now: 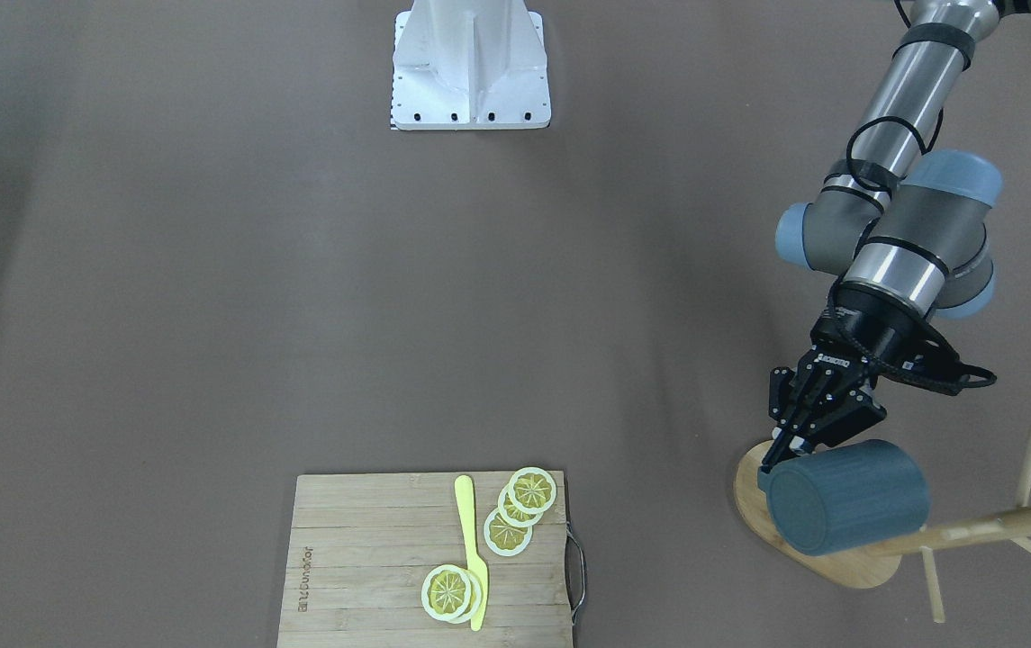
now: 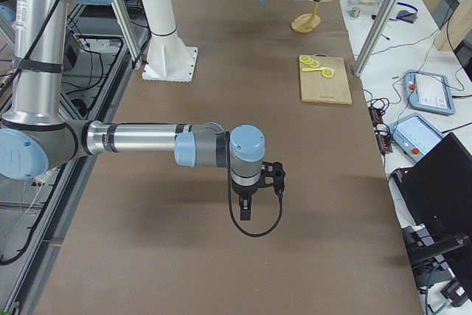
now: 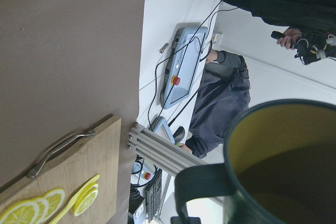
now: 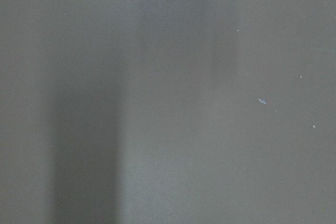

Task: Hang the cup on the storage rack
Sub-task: 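Slide the mug handle onto a rack peg with the left gripper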

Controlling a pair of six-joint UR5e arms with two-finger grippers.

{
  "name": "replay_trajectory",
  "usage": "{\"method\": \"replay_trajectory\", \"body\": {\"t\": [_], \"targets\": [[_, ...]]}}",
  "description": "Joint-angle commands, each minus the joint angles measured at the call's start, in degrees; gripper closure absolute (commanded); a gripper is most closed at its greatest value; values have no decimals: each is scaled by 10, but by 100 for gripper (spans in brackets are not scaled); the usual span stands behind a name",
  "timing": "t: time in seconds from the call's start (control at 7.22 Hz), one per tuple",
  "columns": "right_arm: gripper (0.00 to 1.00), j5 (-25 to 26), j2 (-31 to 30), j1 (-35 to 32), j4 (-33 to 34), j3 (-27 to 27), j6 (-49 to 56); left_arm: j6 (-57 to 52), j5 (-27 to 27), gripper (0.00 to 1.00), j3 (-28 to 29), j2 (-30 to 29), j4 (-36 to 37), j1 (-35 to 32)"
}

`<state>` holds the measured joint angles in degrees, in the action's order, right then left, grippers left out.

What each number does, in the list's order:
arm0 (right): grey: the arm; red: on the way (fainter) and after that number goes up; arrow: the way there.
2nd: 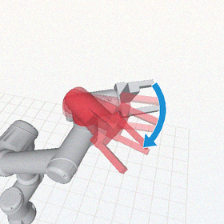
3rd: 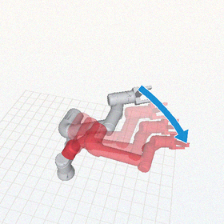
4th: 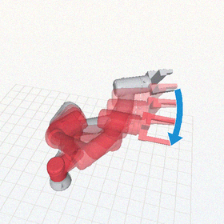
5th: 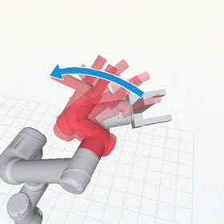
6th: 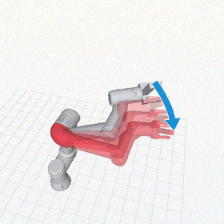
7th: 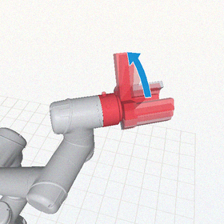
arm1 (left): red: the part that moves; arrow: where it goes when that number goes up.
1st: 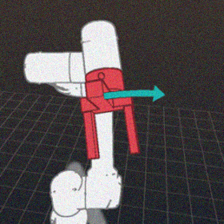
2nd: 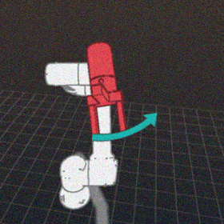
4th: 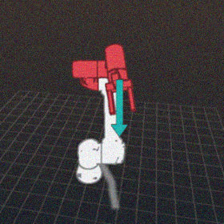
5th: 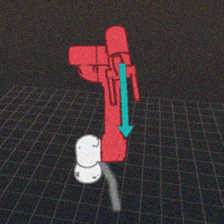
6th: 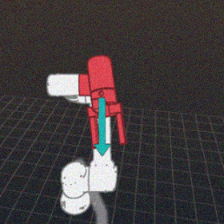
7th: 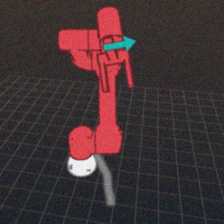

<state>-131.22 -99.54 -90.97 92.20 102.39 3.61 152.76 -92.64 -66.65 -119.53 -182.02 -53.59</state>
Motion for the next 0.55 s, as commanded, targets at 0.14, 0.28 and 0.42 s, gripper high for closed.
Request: {"method": "replay_trajectory", "body": {"t": [0.14,0.28,0.42], "targets": [[0,-1,1,0,0,0,0,8,23,100,46,-6,-2,-8],[0,-1,2,0,0,1,0,8,22,100,52,-6,-6,-9],[0,-1,2,0,0,0,0,8,21,100,58,-5,-15,-10]]}}
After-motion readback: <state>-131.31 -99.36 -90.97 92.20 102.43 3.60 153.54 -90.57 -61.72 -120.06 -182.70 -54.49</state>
